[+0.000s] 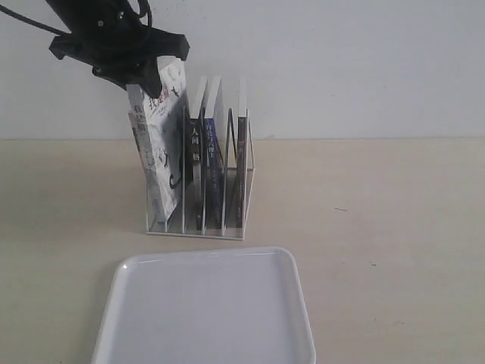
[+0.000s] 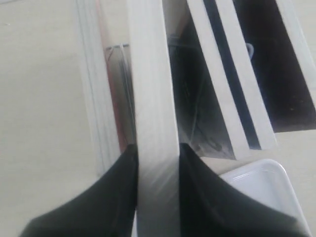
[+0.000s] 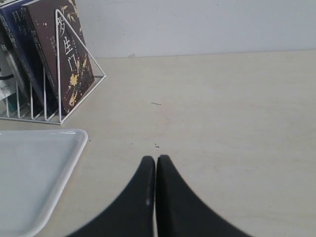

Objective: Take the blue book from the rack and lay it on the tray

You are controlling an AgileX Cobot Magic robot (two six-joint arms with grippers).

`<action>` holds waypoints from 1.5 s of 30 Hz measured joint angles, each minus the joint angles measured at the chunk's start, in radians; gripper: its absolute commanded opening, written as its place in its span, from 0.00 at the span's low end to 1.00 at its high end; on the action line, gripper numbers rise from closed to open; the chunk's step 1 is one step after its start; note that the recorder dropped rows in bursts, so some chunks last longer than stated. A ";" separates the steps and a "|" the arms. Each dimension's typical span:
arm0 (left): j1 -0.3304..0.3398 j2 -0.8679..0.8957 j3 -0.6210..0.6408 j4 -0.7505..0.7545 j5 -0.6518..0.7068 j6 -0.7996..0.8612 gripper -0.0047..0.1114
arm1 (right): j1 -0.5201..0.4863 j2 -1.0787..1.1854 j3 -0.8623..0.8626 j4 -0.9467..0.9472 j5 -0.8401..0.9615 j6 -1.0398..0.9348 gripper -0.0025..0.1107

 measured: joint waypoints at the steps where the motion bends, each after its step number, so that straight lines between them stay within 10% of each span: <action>1: 0.000 -0.008 0.000 0.000 0.002 0.000 0.08 | 0.000 0.000 0.000 0.000 0.000 0.000 0.02; 45: 0.000 -0.027 0.000 -0.003 -0.104 0.002 0.08 | 0.000 0.000 0.000 0.000 0.000 0.000 0.02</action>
